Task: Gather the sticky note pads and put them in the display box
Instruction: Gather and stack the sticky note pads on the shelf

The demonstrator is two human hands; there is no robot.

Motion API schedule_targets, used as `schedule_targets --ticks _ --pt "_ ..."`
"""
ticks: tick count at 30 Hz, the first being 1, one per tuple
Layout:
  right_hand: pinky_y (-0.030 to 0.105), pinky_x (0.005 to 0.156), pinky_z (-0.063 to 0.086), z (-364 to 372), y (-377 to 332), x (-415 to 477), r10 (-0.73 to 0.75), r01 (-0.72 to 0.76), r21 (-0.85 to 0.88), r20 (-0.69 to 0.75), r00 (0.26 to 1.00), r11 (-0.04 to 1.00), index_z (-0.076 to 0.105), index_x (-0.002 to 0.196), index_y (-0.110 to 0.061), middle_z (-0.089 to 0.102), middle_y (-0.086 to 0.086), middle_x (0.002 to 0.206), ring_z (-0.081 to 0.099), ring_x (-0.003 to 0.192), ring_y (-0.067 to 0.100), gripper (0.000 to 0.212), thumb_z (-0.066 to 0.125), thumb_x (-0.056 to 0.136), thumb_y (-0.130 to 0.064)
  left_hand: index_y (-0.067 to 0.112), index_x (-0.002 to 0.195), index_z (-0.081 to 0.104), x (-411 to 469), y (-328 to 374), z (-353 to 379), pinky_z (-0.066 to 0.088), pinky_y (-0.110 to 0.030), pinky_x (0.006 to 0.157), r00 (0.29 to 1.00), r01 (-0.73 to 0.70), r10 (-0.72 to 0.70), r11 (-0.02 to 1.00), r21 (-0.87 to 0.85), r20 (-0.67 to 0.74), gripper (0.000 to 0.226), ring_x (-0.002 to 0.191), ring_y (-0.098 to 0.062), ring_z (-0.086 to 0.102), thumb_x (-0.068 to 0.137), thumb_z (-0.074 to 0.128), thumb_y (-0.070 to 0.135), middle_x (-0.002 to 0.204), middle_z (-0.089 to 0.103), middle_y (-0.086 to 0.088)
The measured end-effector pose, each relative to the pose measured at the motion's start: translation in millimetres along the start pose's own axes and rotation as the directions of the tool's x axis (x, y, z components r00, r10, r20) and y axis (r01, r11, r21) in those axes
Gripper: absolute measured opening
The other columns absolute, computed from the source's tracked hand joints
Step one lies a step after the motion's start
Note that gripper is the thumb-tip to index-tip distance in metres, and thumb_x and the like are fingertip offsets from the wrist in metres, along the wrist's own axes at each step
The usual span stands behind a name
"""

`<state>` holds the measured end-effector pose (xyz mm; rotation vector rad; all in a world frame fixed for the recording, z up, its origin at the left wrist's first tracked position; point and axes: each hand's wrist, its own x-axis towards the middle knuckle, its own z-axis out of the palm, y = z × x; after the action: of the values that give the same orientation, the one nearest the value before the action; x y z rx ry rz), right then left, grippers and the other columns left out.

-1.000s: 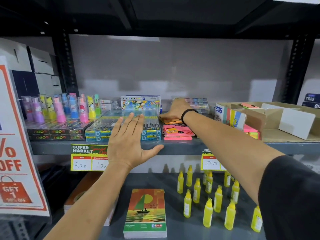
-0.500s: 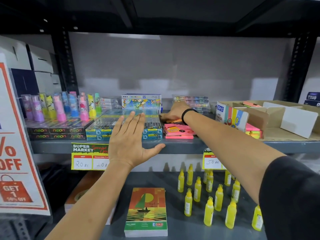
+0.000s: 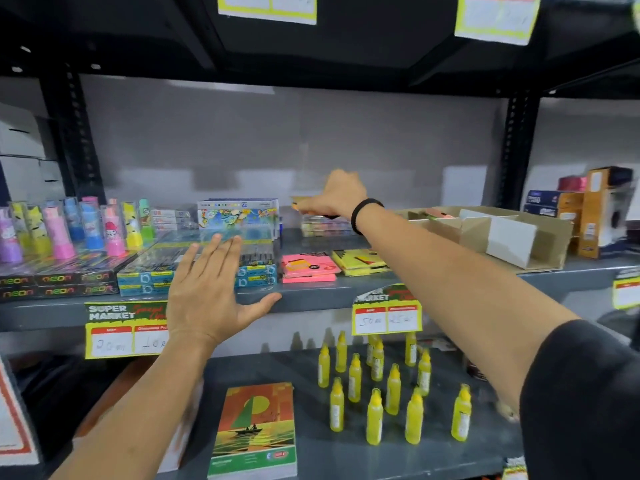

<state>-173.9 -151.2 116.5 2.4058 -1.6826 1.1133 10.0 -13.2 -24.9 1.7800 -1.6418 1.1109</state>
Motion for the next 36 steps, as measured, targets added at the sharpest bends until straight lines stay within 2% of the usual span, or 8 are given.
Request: schedule_targets --ticks 4,8,12,15,20,26,29,36 --pt "0.025 0.043 0.031 -60.2 30.2 -23.9 0.053 -0.053 0.001 -0.107 0.993 0.999 0.041 0.055 -0.016 0.052 0.009 0.071 0.054 0.066 0.022 0.057 0.071 0.054 -0.064 -0.002 0.139 0.052 -0.6 2.2 0.3 0.03 -0.047 0.116 1.0 -0.003 0.002 0.999 -0.037 -0.023 0.105 0.132 -0.033 0.052 0.082 0.027 0.083 0.134 0.06 -0.022" --pt "0.023 0.05 0.041 -116.2 73.0 -58.0 0.128 -0.133 -0.007 -0.215 0.968 0.991 0.055 0.058 -0.012 0.051 0.001 0.055 0.052 0.057 0.014 0.049 0.073 0.056 -0.059 -0.002 0.14 0.05 -1.5 0.2 2.3 0.03 -0.048 0.117 1.0 -0.015 0.014 0.999 -0.037 -0.024 0.105 0.133 -0.034 0.052 0.082 0.027 0.083 0.135 0.059 -0.023" --pt "0.025 0.046 0.036 -149.5 119.3 -94.7 0.21 -0.237 -0.043 -0.327 0.921 0.971 0.053 0.056 -0.011 0.046 0.004 0.054 0.047 0.055 0.019 0.046 0.074 0.057 -0.051 -0.003 0.141 0.049 0.2 0.9 3.1 0.025 -0.048 0.118 1.0 -0.015 0.015 0.999 -0.036 0.004 0.109 0.134 -0.035 0.049 0.081 0.023 0.084 0.138 0.056 -0.025" --pt "0.024 0.039 0.029 -147.7 146.3 -120.9 0.276 -0.307 -0.041 -0.343 0.898 0.951 0.046 0.052 -0.013 0.04 0.001 0.05 0.038 0.045 0.014 0.048 0.076 0.056 -0.05 -0.003 0.14 0.049 -0.2 0.4 4.5 0.023 -0.047 0.118 1.0 -0.008 0.009 1.0 -0.03 0.022 0.11 0.135 -0.035 0.049 0.081 0.022 0.084 0.139 0.055 -0.025" --pt "0.022 0.041 0.029 -121.7 173.0 -150.6 0.269 -0.324 -0.119 -0.336 0.903 0.938 0.049 0.051 -0.013 0.047 0.0 0.047 0.048 0.049 0.017 0.049 0.071 0.058 -0.057 -0.004 0.14 0.049 0.2 -1.6 7.9 0.023 -0.047 0.118 0.999 -0.015 0.016 0.999 -0.029 0.045 0.11 0.134 -0.036 0.049 0.08 0.025 0.085 0.138 0.056 -0.026" --pt "0.03 0.059 0.047 -94.0 179.4 -151.8 0.199 -0.273 -0.218 -0.311 0.93 0.937 0.059 0.074 -0.014 0.061 0.006 0.07 0.064 0.075 0.027 0.043 0.076 0.065 -0.052 -0.004 0.139 0.05 1.1 -1.0 7.6 0.021 -0.046 0.119 0.998 -0.013 0.015 0.999 -0.03 0.056 0.11 0.135 -0.035 0.049 0.079 0.026 0.085 0.137 0.056 -0.026" --pt "0.038 0.071 0.055 -82.7 182.8 -149.0 0.237 -0.298 -0.199 -0.282 0.93 0.934 0.067 0.094 -0.006 0.069 0.014 0.086 0.065 0.086 0.031 0.059 0.073 0.067 -0.058 -0.004 0.139 0.05 1.7 -1.4 7.5 0.021 -0.045 0.119 0.999 -0.016 0.017 0.999 -0.03 0.038 0.11 0.134 -0.036 0.05 0.079 0.025 0.085 0.137 0.056 -0.026" --pt "0.036 0.068 0.054 -75.0 190.2 -152.7 0.224 -0.282 -0.172 -0.297 0.928 0.944 0.067 0.1 -0.006 0.069 0.014 0.088 0.061 0.089 0.033 0.058 0.067 0.073 -0.058 -0.004 0.135 0.053 0.5 1.8 8.5 0.027 -0.047 0.115 0.999 -0.002 0.0 0.998 -0.063 -0.04 0.107 0.128 -0.038 0.054 0.081 0.024 0.084 0.131 0.059 -0.028"
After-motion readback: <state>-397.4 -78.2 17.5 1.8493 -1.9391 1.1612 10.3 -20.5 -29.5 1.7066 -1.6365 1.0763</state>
